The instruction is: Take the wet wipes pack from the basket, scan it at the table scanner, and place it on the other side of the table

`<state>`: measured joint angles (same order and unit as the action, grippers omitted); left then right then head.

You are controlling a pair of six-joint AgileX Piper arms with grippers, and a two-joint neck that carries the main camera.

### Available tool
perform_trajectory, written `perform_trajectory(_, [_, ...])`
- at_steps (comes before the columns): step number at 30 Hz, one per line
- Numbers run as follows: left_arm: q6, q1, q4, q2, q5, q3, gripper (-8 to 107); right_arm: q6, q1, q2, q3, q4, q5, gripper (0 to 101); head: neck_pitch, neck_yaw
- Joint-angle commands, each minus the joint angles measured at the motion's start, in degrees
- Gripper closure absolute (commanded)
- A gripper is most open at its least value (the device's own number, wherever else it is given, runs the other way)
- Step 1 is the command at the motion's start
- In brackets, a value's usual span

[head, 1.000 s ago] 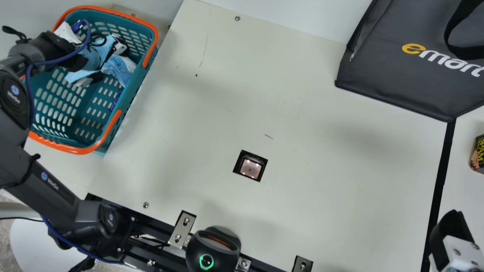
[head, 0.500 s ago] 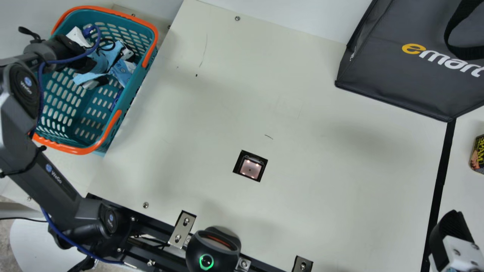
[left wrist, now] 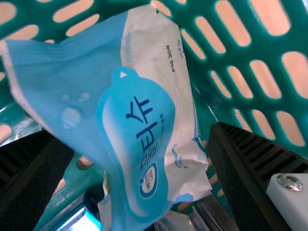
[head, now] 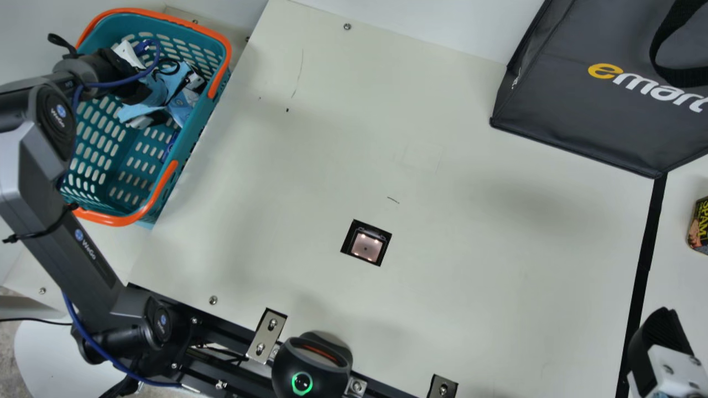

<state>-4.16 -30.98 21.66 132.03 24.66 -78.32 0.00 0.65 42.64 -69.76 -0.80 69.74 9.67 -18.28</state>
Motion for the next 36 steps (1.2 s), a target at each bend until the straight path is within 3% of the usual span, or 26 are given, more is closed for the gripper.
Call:
perform_trajectory(1, [-0.58,0.19,-0.90,0.54,0.32,-0.44,9,0.00,0.00,0.00,0.00,0.00,0.00,6,-1.75,-0.14])
perform_trajectory(14, [-2.43,0.97,-3.52,3.08,1.94,-2.85,9,0.00,0.00,0.00,0.00,0.00,0.00,6,-1.75,-0.14])
perform_trajectory(29, [-1.39,1.18,-1.95,2.76,1.67,-2.50,107,0.00,0.00,0.00,0.00,0.00,0.00,6,-1.75,-0.14])
perform_trajectory(36, [0.11,0.95,-0.06,0.39,1.47,-0.54,107,0.00,0.00,0.00,0.00,0.00,0.00,6,-1.75,-0.14])
